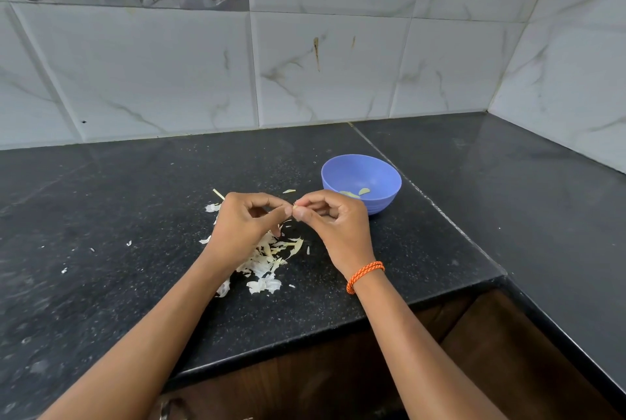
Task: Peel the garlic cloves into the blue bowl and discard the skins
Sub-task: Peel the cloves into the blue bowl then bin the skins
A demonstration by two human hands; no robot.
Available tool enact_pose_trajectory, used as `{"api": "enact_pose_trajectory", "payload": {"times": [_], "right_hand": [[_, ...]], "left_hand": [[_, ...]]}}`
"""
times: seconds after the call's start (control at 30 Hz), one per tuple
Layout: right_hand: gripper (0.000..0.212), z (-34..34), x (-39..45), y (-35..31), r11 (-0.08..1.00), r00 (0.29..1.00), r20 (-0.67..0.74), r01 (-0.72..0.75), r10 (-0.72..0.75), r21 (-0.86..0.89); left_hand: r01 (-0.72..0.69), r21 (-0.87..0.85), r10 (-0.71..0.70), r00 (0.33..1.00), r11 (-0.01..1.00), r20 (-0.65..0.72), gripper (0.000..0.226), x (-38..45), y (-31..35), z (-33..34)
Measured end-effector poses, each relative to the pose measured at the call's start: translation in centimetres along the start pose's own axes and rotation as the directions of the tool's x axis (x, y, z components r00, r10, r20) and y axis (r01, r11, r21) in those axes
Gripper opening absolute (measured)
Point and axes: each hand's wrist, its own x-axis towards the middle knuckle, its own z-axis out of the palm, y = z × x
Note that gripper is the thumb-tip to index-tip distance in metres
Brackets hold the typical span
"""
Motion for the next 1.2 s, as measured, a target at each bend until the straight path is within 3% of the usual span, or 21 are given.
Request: {"api": "enact_pose_trajectory", "payload": {"times": [0.2, 0.4, 1.2], "right_hand": [[0.010, 0.20, -0.08, -0.15, 0.998, 1.000, 0.005, -0.024, 0.024, 0.059], [0.031, 0.42, 0.06, -0.08, 0.997, 0.999, 0.023, -0.046, 0.045, 0.064], [0.011, 0.38, -0.14, -0.21, 1.000, 1.000, 0.031, -0.004, 0.004, 0.024]], "left_hand": [[0.000, 0.000, 0.000, 1.000, 1.000, 0.012, 0.014, 0.10, -0.15, -0.12], [-0.017, 0.073, 0.017, 1.000, 0.997, -0.007, 0.013, 0.27, -0.23, 0.11], [-0.039, 0.110, 0.039, 0.999, 0.993, 0.003, 0.015, 0.24, -0.22, -0.14]]}}
